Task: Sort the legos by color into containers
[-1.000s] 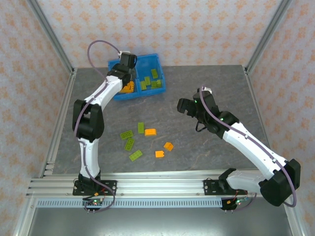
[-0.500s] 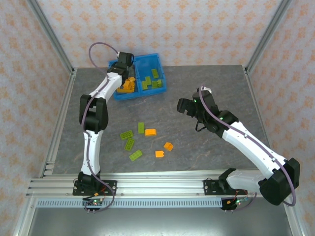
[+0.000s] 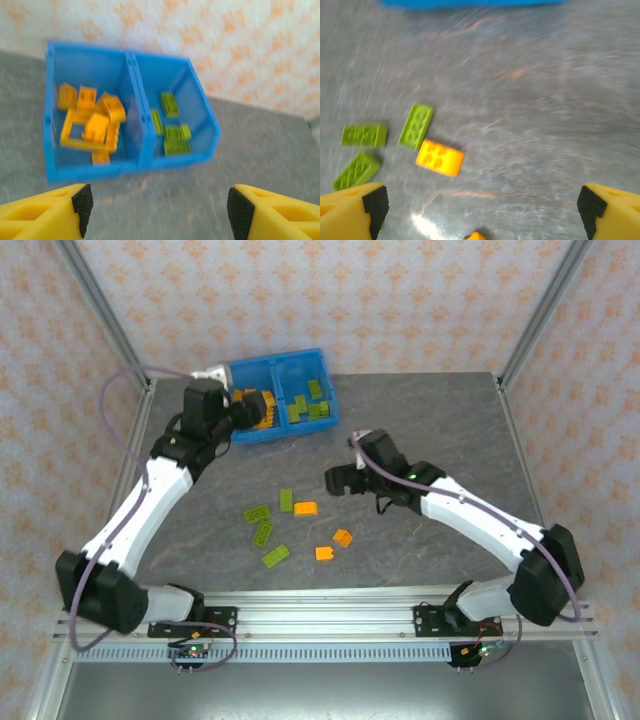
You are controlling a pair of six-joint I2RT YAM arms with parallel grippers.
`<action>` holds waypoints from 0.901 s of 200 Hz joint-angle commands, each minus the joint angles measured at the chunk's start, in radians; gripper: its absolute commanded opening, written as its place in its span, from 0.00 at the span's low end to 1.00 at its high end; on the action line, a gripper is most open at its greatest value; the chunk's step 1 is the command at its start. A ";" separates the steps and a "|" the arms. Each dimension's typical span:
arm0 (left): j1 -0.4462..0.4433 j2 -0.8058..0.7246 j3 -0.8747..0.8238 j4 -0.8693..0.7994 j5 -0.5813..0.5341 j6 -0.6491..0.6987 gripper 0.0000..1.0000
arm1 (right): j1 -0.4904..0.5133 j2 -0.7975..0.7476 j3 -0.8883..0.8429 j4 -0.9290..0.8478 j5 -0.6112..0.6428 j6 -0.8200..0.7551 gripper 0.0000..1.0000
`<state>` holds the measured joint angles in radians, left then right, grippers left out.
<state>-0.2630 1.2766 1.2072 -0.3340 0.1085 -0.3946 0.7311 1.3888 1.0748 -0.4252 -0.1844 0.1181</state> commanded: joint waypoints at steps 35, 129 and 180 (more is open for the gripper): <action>-0.013 -0.250 -0.131 -0.406 -0.024 0.106 0.91 | 0.080 0.291 0.171 -0.040 -0.078 -0.423 0.93; -0.005 -0.295 -0.162 -0.443 0.117 0.316 1.00 | 0.109 0.615 0.344 -0.131 -0.105 -0.589 0.81; -0.005 -0.350 -0.196 -0.417 0.214 0.359 1.00 | 0.119 0.665 0.324 -0.122 -0.103 -0.558 0.61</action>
<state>-0.2787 0.9791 1.0382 -0.7738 0.2638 -0.0795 0.8471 2.0254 1.3911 -0.5182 -0.2806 -0.4446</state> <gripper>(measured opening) 0.998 0.685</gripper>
